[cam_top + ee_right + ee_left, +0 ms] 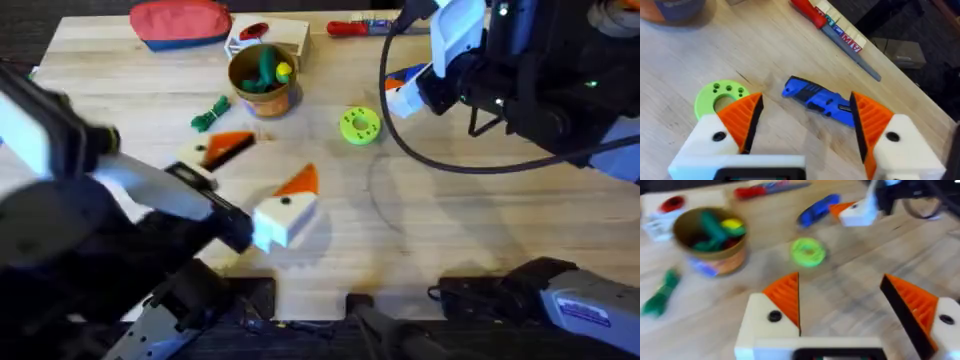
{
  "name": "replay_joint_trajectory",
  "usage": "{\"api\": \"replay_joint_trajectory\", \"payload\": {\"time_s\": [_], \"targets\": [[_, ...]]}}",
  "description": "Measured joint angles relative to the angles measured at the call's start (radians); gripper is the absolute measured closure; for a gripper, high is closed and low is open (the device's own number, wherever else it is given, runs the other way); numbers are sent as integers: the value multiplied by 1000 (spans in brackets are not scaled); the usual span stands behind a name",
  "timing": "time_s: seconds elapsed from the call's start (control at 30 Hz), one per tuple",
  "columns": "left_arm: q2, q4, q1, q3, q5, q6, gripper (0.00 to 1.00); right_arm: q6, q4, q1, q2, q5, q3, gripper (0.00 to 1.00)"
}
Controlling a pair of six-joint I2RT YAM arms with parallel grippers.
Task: Pick up the gripper from the table and insert it into the empty holder that is missing its gripper. Then pick up a screw, insert it into the mounting hole, and use the screwdriver to tighten it. Finally, clean up the table by picking up the vegetable and placing it into the bucket.
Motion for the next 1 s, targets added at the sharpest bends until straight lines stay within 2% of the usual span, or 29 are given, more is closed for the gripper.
{"api": "replay_joint_trajectory", "payload": {"time_s": [0.13,0.23,0.33,0.43,0.57,0.63,0.7,0.8,0.87,0.93,1.0], "targets": [[241,-277,7,245,-152,-5,15,13,0,25,0,0,0,10],[429,-402,49,377,-209,-4,15,16,0,37,0,0,0,10],[606,-437,131,463,-240,-4,16,21,-1,40,0,0,0,11],[739,-437,204,493,-256,-4,15,27,-2,40,0,0,0,10],[861,-472,266,494,-273,-3,15,31,-7,40,0,0,0,8],[899,-465,302,494,-291,5,15,35,-8,40,0,0,0,10],[931,-436,359,494,-310,16,15,41,-9,40,0,0,0,10],[970,-338,486,494,-308,71,15,43,-19,40,0,0,0,10],[991,-275,561,494,-277,137,15,46,-29,40,0,0,0,9],[1018,-186,643,494,-206,230,15,46,-40,40,0,0,0,9],[1048,-107,702,494,-140,310,15,47,-49,40,0,0,0,10]]}}
